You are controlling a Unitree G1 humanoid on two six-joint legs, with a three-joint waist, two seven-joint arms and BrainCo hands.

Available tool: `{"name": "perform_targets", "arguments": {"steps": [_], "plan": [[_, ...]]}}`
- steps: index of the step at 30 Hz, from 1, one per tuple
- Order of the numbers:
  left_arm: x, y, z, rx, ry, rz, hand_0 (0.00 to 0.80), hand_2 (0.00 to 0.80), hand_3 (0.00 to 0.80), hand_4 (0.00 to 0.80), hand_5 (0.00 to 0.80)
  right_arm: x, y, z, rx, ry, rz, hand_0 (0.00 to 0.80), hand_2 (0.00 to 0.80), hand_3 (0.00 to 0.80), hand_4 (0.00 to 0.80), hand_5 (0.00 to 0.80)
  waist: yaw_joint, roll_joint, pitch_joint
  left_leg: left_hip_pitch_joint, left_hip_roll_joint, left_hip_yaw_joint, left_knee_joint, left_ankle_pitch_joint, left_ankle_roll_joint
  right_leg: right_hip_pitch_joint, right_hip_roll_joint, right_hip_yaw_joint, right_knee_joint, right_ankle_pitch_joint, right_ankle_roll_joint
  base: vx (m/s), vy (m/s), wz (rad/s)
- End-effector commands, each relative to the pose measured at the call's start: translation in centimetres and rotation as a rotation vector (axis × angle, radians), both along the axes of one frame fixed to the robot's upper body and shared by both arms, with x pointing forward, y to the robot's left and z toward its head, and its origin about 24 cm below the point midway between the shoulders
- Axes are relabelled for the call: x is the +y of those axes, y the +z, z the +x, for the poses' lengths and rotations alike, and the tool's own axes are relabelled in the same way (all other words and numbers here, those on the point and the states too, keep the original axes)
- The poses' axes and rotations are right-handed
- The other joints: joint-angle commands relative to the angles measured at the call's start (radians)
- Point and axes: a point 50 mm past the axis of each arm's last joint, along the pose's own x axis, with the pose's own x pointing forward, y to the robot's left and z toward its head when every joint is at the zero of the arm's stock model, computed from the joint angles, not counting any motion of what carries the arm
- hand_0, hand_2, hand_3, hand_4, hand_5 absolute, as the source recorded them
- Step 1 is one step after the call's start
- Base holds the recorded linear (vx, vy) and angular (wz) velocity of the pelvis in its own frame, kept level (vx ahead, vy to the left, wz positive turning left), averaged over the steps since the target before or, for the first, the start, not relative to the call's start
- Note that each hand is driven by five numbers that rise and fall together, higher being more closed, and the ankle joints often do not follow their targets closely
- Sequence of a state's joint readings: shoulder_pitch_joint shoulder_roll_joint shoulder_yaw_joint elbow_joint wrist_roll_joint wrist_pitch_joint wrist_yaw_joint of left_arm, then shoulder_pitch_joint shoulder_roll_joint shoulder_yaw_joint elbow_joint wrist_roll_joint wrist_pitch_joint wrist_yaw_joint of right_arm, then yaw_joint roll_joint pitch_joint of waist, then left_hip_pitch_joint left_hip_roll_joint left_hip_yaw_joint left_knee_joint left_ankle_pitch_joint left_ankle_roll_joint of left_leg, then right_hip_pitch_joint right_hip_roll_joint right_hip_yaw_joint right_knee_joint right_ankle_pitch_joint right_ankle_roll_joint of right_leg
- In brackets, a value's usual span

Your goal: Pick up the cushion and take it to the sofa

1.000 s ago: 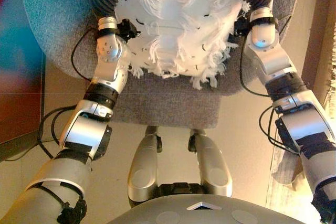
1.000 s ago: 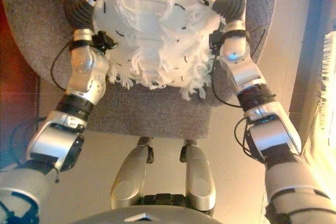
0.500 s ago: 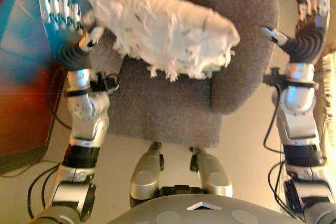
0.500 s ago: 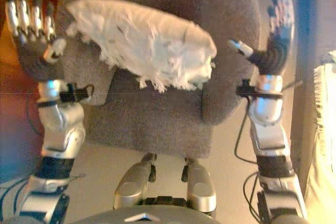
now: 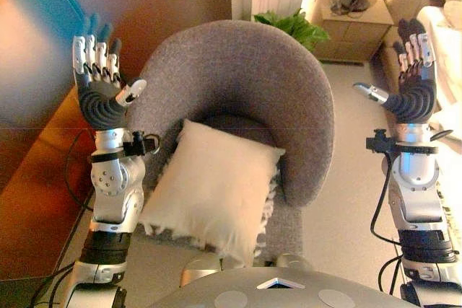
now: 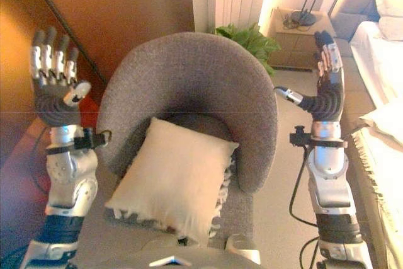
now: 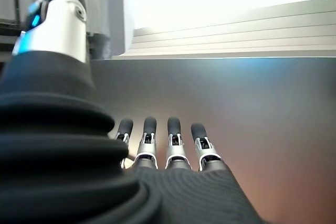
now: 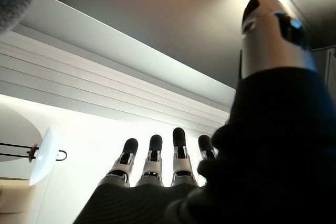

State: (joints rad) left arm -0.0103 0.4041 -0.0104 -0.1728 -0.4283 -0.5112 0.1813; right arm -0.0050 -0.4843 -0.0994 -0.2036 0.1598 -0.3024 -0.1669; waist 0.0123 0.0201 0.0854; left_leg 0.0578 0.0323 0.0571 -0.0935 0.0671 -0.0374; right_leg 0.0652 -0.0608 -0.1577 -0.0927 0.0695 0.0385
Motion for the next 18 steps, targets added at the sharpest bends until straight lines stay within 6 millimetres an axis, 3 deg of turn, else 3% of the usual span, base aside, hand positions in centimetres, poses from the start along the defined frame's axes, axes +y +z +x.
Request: {"name": "perform_targets", "arguments": {"steps": [1, 6, 13, 15, 18], "plan": [[1.5, 0.3, -0.2, -0.021, 0.025, -0.002, 0.000, 0.000, 0.000, 0.000, 0.000, 0.1, 1.3, -0.4, -0.064, 0.028, 0.040, 0.000, 0.000, 0.000, 0.000, 0.000, -0.004, -0.021, -0.055, 0.037, -0.005, 0.000, 0.006, -0.089, 0.000, 0.025, -0.048, -0.004, 0.005, -0.046, 0.069, 0.000, 0.000, 0.00], [2.6, -0.8, -0.4, 0.055, 0.063, -0.023, 0.000, 0.000, 0.000, 0.000, 0.000, -0.2, 0.1, -0.5, -0.001, -0.008, 0.042, 0.000, 0.000, 0.000, 0.000, 0.000, 0.002, -0.024, -0.057, 0.040, -0.003, 0.010, 0.006, -0.091, 0.001, 0.030, -0.052, -0.016, 0.005, -0.047, 0.072, 0.000, 0.000, 0.00], [5.3, -3.6, -2.6, 0.211, 0.165, -0.014, 0.000, 0.000, 0.000, 0.000, 0.000, -2.9, -3.1, -2.2, 0.144, -0.167, 0.041, 0.000, 0.000, 0.000, 0.000, 0.000, 0.005, -0.030, -0.052, 0.043, -0.003, 0.021, 0.006, -0.089, 0.004, 0.032, -0.053, -0.025, 0.005, -0.045, 0.071, 0.000, 0.000, 0.00], [6.4, -4.9, -3.4, 0.272, 0.223, -0.059, 0.000, 0.000, 0.000, 0.000, 0.000, -3.9, -4.5, -2.9, 0.199, -0.225, 0.073, 0.000, 0.000, 0.000, 0.000, 0.000, 0.008, -0.033, -0.050, 0.042, -0.004, 0.024, 0.007, -0.089, 0.004, 0.032, -0.052, -0.026, 0.005, -0.046, 0.069, 0.000, 0.000, 0.00], [7.7, -8.7, -4.4, 0.471, 0.288, -0.136, 0.000, 0.000, 0.000, 0.000, 0.000, -5.2, -8.0, -3.6, 0.364, -0.315, 0.133, 0.000, 0.000, 0.000, 0.000, 0.000, 0.011, -0.039, -0.044, 0.042, -0.006, 0.028, 0.011, -0.089, 0.004, 0.033, -0.052, -0.025, 0.005, -0.044, 0.069, -0.028, -0.006, 0.00]]}}
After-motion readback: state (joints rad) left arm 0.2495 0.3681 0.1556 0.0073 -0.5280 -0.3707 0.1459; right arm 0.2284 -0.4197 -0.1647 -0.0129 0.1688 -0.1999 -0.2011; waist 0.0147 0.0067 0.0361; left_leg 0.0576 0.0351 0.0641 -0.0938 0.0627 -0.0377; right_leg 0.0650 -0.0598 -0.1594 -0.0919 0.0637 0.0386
